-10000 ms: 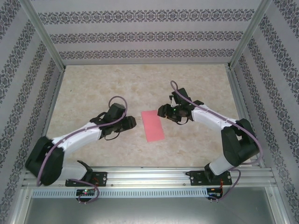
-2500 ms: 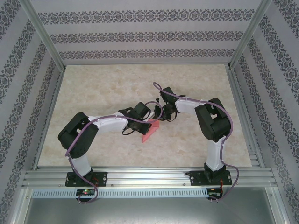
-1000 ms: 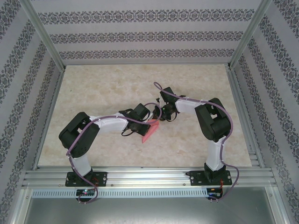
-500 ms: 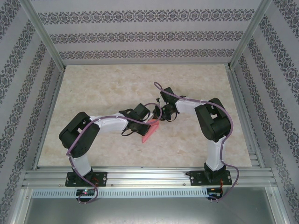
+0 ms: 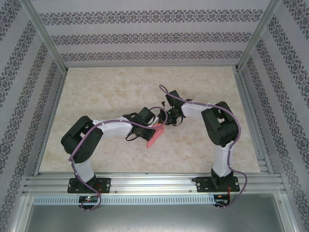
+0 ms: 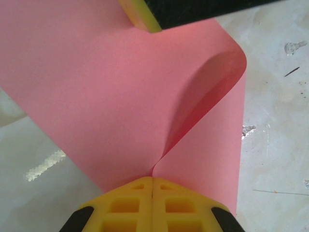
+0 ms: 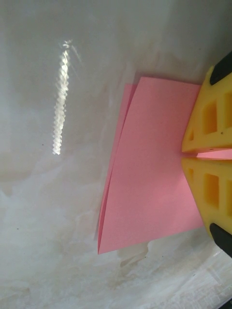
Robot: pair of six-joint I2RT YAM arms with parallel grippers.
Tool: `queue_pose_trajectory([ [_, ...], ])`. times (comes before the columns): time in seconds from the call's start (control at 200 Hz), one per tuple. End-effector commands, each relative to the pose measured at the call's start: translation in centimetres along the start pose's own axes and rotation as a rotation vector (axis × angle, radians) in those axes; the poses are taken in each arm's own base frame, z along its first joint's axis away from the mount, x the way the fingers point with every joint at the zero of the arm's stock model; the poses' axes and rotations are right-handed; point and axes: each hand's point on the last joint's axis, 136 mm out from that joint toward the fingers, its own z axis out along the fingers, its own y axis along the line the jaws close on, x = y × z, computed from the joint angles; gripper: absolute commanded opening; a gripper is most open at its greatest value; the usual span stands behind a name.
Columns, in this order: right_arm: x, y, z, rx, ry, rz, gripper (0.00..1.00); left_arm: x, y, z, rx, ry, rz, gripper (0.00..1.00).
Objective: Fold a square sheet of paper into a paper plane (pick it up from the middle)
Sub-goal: Third fold the triangle at the center of the table.
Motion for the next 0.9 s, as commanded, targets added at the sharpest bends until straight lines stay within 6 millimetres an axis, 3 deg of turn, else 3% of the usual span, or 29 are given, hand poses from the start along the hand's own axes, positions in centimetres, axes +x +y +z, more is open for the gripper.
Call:
queue_pose_trajectory([
  [0.0, 1.2, -2.3, 1.3, 0.063, 0.031, 0.041, 0.13, -1.9, 0.7, -0.7, -0.026, -0.068, 0.012, 0.05],
  [0.17, 1.3, -2.4, 1.3, 0.063, 0.031, 0.043, 0.13, -2.3, 0.5, -1.6, -0.016, -0.106, 0.008, 0.06],
  [0.56, 1.0, -2.1, 1.2, 0.054, 0.024, 0.045, 0.14, -0.1, 0.5, 0.7, 0.002, -0.007, -0.011, 0.06],
  [0.769, 0.7, -1.8, 1.0, 0.048, 0.02, 0.04, 0.14, 0.6, 0.9, 0.7, -0.013, 0.006, -0.042, 0.06],
  [0.899, 0.6, -1.8, 0.8, 0.048, 0.017, 0.04, 0.14, 0.5, 1.1, -0.5, -0.028, -0.034, -0.07, 0.06],
])
